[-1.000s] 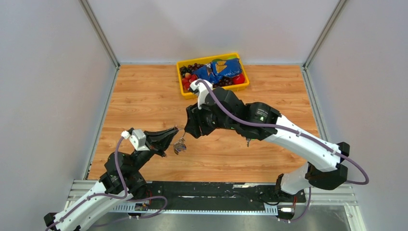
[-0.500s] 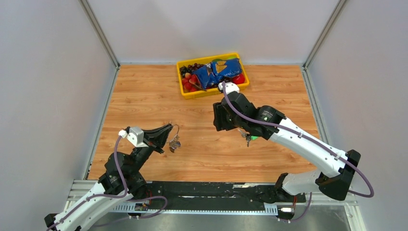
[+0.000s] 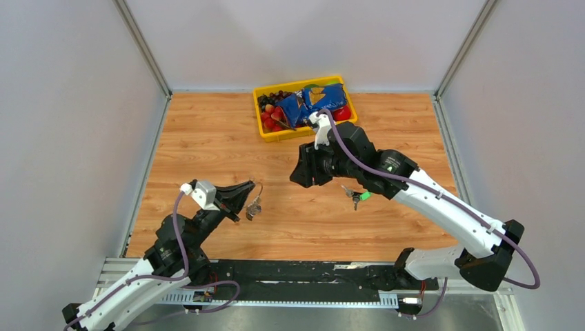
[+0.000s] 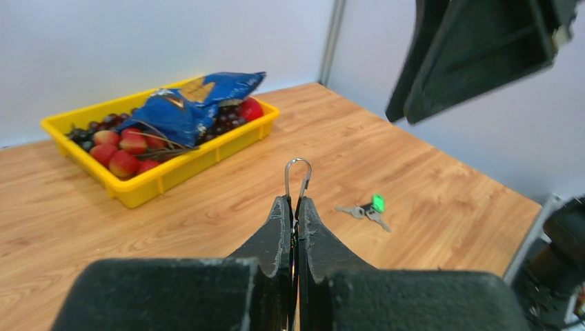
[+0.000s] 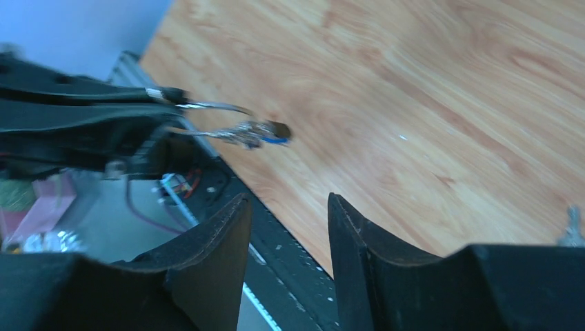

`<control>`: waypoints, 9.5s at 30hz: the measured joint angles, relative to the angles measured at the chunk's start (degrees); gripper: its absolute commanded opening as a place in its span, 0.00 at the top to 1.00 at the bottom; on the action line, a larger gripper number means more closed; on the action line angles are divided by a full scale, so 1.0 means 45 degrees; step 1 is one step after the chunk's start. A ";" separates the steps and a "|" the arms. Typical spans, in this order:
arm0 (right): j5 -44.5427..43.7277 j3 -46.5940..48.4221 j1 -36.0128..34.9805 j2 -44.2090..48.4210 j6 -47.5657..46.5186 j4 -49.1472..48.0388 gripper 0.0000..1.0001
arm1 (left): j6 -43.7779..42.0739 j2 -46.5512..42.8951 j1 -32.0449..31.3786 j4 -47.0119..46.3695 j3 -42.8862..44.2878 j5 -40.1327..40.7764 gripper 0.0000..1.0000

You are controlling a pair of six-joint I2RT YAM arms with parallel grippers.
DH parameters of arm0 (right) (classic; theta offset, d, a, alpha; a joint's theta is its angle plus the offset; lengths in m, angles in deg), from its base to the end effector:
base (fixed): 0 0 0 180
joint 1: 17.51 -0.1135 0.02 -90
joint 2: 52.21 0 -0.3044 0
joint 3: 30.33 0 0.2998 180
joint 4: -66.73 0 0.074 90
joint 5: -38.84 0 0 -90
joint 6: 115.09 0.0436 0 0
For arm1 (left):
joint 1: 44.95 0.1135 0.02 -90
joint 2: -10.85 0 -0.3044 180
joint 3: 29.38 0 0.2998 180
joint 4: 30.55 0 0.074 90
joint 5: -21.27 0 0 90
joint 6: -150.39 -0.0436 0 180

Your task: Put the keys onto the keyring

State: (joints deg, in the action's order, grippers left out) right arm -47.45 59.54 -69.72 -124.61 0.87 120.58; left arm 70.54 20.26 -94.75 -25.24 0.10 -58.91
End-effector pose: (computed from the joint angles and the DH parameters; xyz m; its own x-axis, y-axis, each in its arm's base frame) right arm 0.1868 0.2456 0.4240 -0.6860 -0.1718 -0.7071 -0.5786 0.7180 0.3869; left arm 0.0795 -0.0826 0.2959 0.0480 -0.3258 -0.9442 0.6650 0.7158 -0.2132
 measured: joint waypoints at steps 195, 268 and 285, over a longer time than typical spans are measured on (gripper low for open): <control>-0.0583 0.5795 -0.2973 -0.4522 -0.0102 0.2055 0.73 | -0.0049 0.0466 0.0000 -0.1146 -0.0393 -0.2443 0.99; -0.3687 -0.8155 0.6377 -0.0500 0.0772 -0.3371 0.57 | 0.0437 0.1073 0.0000 0.0102 -0.0350 0.2118 1.00; -0.0831 -0.8160 0.6747 -0.1768 -0.2375 -0.5110 0.48 | 0.0539 0.1355 0.0000 0.0015 -0.0350 0.1846 1.00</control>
State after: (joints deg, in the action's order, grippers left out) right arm -51.19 22.82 -39.36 -132.56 -9.82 97.59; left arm 72.97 26.36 -94.75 -25.18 -1.47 -50.60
